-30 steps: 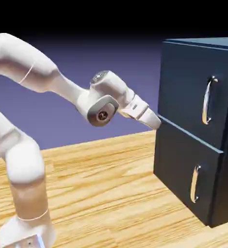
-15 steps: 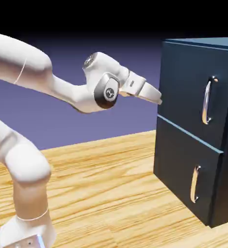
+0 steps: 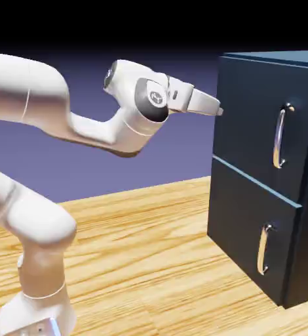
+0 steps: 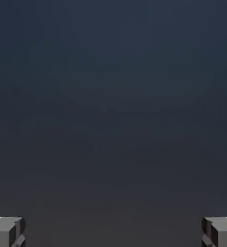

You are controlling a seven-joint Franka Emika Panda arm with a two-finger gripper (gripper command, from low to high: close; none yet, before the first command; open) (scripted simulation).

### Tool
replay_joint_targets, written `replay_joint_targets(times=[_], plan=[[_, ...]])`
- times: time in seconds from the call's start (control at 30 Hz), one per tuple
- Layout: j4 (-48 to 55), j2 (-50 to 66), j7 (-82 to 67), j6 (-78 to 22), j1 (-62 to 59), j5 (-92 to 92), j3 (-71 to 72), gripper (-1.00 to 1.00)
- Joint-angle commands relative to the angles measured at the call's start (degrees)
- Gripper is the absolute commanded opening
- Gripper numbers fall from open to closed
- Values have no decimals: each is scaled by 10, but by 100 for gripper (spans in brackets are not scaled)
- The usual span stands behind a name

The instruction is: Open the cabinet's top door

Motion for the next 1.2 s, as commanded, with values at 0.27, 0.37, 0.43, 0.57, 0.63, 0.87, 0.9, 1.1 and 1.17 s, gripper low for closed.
replay_joint_targets(times=[0.27, 0.37, 0.43, 0.57, 0.63, 0.87, 0.9, 1.1, 1.17], plan=[[44, -36, 156, -8, 81, -224, -93, 0], [59, -48, 208, -10, 109, -299, -125, 0], [69, -56, 242, -12, 127, -349, -145, 0], [88, -72, 311, -15, 163, -449, -187, 0], [98, -80, 346, -17, 181, -498, -208, 0], [133, -108, 467, -22, 244, -673, -280, 0], [137, -112, 484, -23, 253, -698, -291, 0], [167, -136, 588, -28, 308, -847, -353, 0], [172, -141, 608, -29, 318, -876, -365, 0]])
